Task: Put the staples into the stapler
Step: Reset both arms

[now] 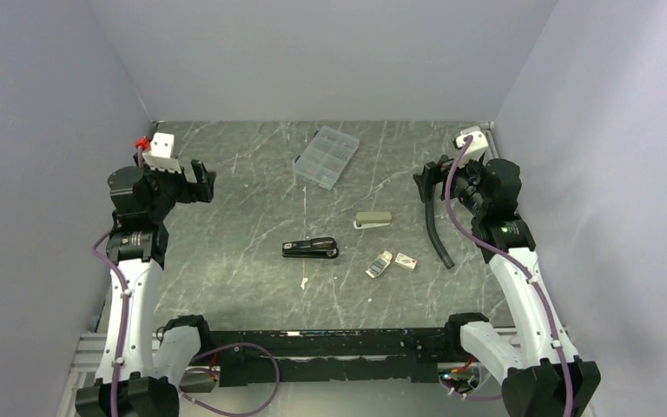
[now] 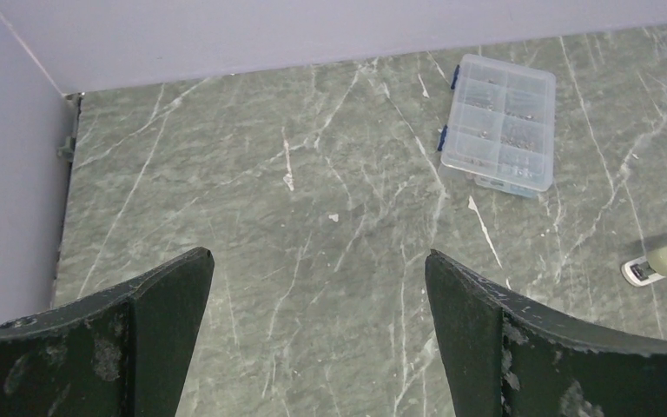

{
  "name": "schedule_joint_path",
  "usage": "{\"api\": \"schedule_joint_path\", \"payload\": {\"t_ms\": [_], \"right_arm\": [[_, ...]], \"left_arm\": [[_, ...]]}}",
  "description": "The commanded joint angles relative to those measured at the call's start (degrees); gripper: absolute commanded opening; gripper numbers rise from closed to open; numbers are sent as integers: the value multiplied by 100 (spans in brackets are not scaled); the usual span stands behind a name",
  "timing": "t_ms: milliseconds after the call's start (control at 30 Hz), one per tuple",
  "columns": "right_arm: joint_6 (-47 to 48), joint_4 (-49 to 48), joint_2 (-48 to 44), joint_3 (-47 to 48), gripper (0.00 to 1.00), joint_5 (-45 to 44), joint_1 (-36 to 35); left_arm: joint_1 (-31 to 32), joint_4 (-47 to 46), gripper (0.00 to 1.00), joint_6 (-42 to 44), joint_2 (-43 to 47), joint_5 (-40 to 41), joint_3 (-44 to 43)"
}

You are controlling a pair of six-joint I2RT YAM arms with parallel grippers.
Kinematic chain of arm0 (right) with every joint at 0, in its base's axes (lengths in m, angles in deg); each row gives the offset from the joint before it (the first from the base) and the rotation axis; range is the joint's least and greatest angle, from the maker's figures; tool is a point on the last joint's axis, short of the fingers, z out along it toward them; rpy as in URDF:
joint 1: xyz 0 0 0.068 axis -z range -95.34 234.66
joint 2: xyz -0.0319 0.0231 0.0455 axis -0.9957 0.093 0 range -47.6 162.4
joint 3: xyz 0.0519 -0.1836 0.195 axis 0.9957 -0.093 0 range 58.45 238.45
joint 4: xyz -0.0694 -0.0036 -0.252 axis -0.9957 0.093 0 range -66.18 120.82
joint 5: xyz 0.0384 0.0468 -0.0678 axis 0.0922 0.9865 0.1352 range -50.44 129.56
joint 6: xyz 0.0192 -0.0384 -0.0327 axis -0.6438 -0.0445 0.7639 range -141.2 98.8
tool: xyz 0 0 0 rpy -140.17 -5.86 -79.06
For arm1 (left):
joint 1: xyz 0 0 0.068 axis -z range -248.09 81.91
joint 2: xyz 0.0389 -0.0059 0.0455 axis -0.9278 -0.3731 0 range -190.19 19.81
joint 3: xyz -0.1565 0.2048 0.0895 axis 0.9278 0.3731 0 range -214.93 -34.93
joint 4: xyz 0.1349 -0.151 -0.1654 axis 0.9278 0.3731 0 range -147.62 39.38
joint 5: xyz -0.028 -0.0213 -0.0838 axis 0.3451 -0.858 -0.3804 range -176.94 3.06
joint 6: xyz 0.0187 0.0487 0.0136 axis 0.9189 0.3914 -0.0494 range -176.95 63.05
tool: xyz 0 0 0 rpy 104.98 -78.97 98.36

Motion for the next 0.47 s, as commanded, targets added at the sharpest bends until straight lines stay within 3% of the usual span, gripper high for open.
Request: {"api": "schedule_joint_path", "payload": {"t_ms": [0, 433], "right_arm": [[-2, -125, -77, 8, 100, -17, 43], [4, -75, -144, 1, 100, 110, 135]], "left_arm": [[-62, 37, 97, 121, -71, -386, -105], [-123, 175, 97, 183, -103, -694, -173]]}}
